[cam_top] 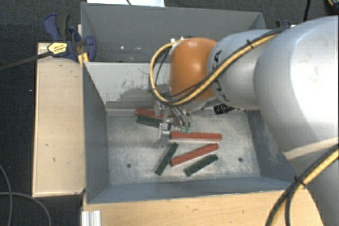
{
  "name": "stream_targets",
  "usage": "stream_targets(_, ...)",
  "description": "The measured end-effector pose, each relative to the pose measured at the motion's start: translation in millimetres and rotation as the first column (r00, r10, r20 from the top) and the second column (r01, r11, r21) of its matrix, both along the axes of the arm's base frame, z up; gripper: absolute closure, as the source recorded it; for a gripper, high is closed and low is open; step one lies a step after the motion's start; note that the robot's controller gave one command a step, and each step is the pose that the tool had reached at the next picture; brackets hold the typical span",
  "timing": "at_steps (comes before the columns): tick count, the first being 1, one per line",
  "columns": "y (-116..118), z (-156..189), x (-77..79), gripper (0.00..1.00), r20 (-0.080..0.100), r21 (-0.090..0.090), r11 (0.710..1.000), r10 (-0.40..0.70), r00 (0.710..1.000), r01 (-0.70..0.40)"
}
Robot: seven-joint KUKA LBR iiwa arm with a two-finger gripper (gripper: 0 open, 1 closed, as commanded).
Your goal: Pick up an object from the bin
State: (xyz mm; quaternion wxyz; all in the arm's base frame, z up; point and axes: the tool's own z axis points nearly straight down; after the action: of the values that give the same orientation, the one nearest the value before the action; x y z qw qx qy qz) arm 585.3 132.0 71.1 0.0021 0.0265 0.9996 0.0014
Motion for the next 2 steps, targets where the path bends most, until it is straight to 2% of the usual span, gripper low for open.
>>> stream_targets(1,0.3,1.5,1.0,1.0,0.003,0.001,1.0,-0.001,1.0,0.001)
stream_targets(2,-0.1,0.0,0.0,0.0,0.0,0.0,1.0,-0.002,1.0,0.002)
